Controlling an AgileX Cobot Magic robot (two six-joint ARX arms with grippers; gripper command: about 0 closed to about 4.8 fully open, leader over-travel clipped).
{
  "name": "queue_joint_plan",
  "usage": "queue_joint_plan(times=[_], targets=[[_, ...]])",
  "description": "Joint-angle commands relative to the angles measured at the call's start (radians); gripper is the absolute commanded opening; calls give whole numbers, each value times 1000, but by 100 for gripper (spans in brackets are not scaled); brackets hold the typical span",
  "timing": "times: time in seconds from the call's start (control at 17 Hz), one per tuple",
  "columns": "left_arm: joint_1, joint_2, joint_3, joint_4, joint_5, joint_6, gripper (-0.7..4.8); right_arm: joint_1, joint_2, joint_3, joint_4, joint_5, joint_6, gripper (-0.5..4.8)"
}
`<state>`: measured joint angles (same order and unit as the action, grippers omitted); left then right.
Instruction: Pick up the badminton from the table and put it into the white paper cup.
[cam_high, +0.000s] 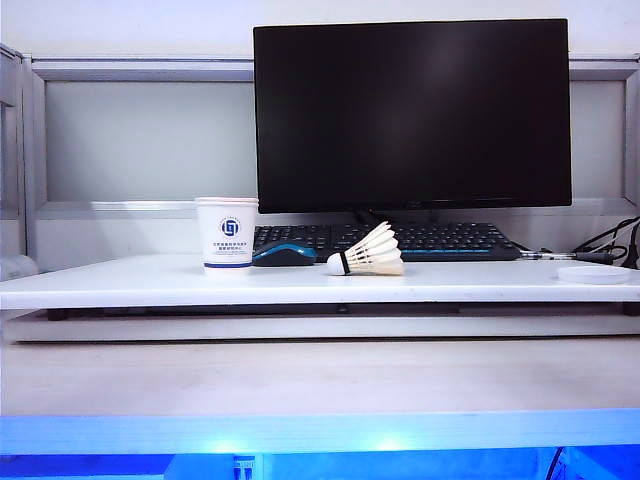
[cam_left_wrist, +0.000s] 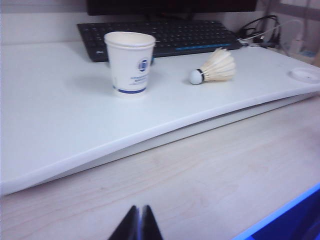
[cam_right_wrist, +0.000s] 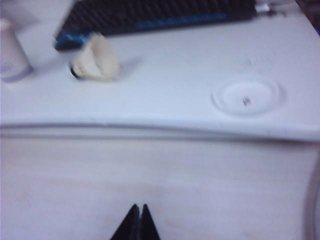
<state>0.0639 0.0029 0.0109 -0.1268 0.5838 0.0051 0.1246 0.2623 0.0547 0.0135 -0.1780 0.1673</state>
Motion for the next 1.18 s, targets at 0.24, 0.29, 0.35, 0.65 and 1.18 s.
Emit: queue_joint_plan(times=[0.24,0.29,0.35,0.65,1.18], targets=[[1,1,-1,-17,10,-6,21,17,483,433,71,-143,203,451],[1,1,-1,-17,-3,-6,21,78,832,645,131,-176,199,451],[1,1,-1,-17,-2,-6,21,89,894,682,134,-192,199,451],[1,1,-1,-18,-3,-6,21,146,1241,880,164,-271,204,451],[1,1,-1,-18,-5,-6,21,159,1463,1021,208,-272,230,450]])
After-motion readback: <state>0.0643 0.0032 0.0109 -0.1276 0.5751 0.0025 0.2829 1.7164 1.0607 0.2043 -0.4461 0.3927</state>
